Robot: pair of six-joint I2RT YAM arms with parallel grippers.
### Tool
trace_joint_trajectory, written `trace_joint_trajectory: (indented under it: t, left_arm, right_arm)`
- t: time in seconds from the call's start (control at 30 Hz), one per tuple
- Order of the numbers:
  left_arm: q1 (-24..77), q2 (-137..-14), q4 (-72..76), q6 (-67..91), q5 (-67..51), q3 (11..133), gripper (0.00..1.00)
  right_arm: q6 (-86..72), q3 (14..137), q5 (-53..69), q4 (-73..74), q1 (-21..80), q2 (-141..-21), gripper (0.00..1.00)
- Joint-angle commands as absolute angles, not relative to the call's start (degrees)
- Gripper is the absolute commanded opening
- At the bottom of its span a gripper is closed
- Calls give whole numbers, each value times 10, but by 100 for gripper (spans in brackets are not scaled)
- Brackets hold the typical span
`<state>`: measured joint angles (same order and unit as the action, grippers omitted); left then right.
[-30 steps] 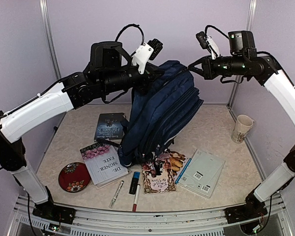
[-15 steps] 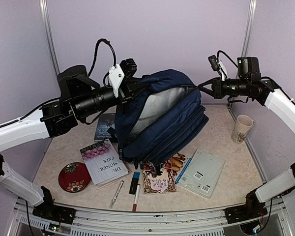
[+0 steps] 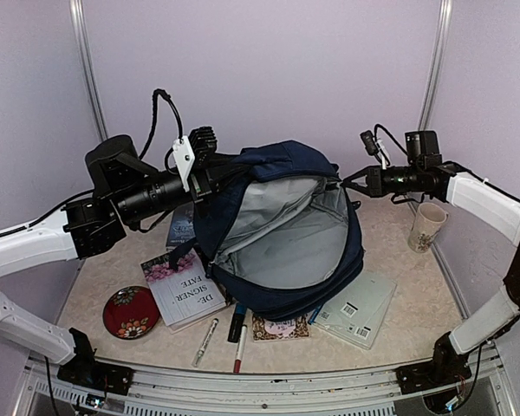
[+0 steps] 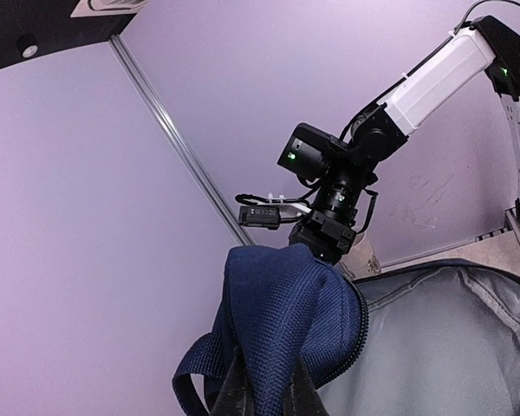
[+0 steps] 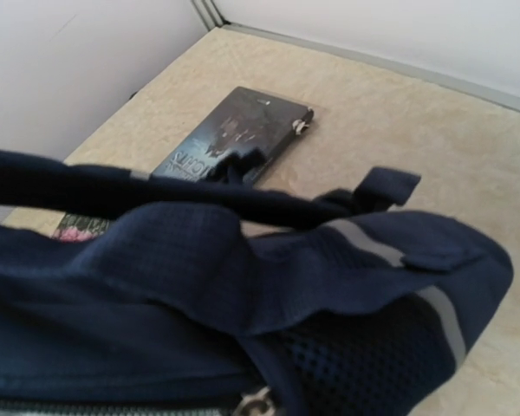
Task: Pack the student bag
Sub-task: Unzip the largest pocket of the student bag, then place the student bag at the corner of the board.
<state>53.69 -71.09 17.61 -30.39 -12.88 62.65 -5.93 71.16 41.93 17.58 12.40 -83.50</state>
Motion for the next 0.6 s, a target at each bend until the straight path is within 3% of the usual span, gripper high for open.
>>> trace_joint_trajectory:
  t: [0.0, 0.27, 0.43, 0.57]
  left_arm:
    - [527, -657, 301, -281, -138, 636, 0]
    - [507, -671, 327, -242, -95, 641, 0]
    - [487, -719, 325, -234, -35, 678, 0]
    - [445, -763, 314, -221, 39, 734, 0]
  right_arm:
    - [-63, 702, 334, 149, 85, -871, 0]
    - [-52, 713, 338, 160, 85, -864, 0]
    - [-63, 729, 377, 166, 86, -846, 38]
    - [-86, 734, 388, 173, 88, -818, 50]
